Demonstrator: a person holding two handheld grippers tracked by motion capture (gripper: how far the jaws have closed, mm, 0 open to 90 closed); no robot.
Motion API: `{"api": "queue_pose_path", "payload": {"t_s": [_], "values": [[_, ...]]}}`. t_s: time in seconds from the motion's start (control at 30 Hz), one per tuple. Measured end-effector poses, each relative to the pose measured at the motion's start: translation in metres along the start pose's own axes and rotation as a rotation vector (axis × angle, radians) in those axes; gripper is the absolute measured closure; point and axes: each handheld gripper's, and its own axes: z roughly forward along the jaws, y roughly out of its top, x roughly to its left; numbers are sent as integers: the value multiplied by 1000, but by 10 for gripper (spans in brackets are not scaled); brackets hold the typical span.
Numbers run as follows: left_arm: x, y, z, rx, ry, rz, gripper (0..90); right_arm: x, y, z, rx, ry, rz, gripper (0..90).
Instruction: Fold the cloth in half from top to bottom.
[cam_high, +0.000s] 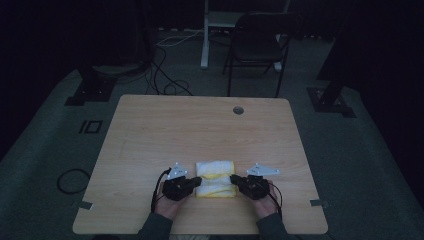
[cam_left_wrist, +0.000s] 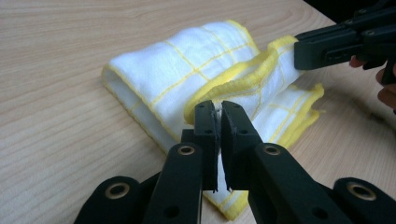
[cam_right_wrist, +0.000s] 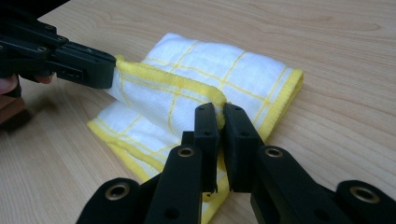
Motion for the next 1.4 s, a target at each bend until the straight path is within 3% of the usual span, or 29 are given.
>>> {"api": "queue_pose_path", "payload": {"t_s": [0.27,0.4,0.67,0.8,1.17,1.4], "values": [[6,-7,-6,0,17,-7,751,2,-3,-2,3,5,6,844],[5,-10,-9,12,26,13,728,2,-4,-2,3,4,5,842],[17,-8,-12,7,63,-60,725,3,-6,-5,0,1,7,834],[14,-6,-6,35,50,-66,718,3,-6,-5,-1,0,6,833],[9,-6,-8,41,39,-55,683,3,-6,-10,-16,2,9,816],[10,-7,-2,56,39,-49,679,0,-6,-14,-42,-3,20,757]]}}
